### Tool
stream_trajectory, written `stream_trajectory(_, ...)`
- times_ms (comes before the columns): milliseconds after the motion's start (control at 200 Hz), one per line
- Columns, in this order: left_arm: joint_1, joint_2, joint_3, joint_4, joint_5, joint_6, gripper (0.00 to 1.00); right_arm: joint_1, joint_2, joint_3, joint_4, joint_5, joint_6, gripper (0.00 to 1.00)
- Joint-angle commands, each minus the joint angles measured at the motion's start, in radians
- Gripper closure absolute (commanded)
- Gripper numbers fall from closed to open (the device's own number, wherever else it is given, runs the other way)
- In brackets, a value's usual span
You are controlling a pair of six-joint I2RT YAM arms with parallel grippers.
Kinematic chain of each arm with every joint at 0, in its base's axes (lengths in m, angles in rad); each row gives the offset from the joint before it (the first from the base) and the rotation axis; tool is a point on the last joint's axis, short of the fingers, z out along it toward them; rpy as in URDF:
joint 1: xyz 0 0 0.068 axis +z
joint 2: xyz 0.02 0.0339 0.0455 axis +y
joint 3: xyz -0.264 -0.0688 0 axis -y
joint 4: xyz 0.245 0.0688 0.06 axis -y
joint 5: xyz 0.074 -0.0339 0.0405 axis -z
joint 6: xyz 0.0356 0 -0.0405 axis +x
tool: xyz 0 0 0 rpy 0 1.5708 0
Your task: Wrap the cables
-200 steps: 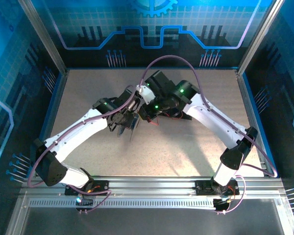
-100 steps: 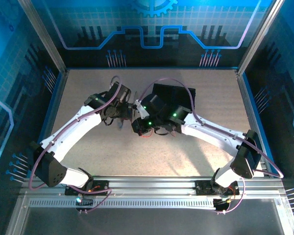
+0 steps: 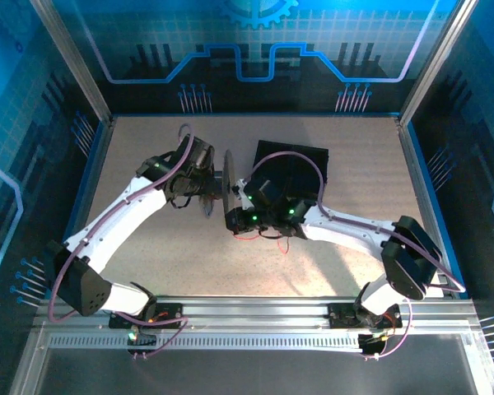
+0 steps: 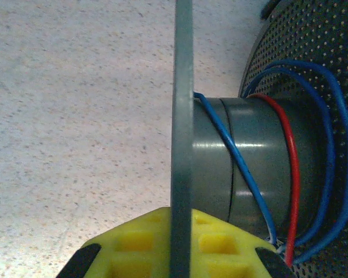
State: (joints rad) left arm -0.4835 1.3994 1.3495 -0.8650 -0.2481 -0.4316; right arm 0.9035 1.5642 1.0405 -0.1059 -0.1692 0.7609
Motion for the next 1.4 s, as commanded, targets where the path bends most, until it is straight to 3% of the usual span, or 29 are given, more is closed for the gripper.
stream_trajectory(0,0.048,-0.092,0.024,0.245,0.008,-0.066,1.00,0.005,0.023,-0.028,-0.040,-0.094,0.038,1.00)
stream_trajectory(100,0.048,-0.114,0.003,0.273,0.071,-0.062,1.00,0.005,0.017,0.022,-0.073,-0.099,0.011,0.98)
stream_trajectory(310,0.048,-0.152,-0.044,0.286,0.053,-0.022,1.00,0.006,-0.073,0.095,-0.169,-0.124,-0.059,0.56)
stream_trajectory(510,0.048,-0.156,-0.068,0.288,0.047,0.001,1.00,-0.002,-0.213,0.154,-0.281,-0.152,-0.144,0.31)
stream_trajectory(635,0.048,-0.161,-0.070,0.284,0.040,0.004,1.00,-0.007,-0.281,0.170,-0.311,-0.198,-0.173,0.22)
stream_trajectory(766,0.048,-0.170,-0.062,0.271,0.024,0.011,1.00,-0.033,-0.346,0.158,-0.327,-0.240,-0.176,0.17)
stream_trajectory(1036,0.048,-0.184,-0.042,0.237,0.018,0.016,1.00,-0.115,-0.495,0.131,-0.460,-0.203,-0.219,0.15)
stream_trajectory(1261,0.048,-0.187,-0.038,0.218,0.011,0.010,1.00,-0.171,-0.651,0.112,-0.610,-0.023,-0.284,0.14)
stream_trajectory(1396,0.048,-0.186,-0.032,0.215,0.016,0.003,1.00,-0.222,-0.690,0.104,-0.717,0.122,-0.330,0.22)
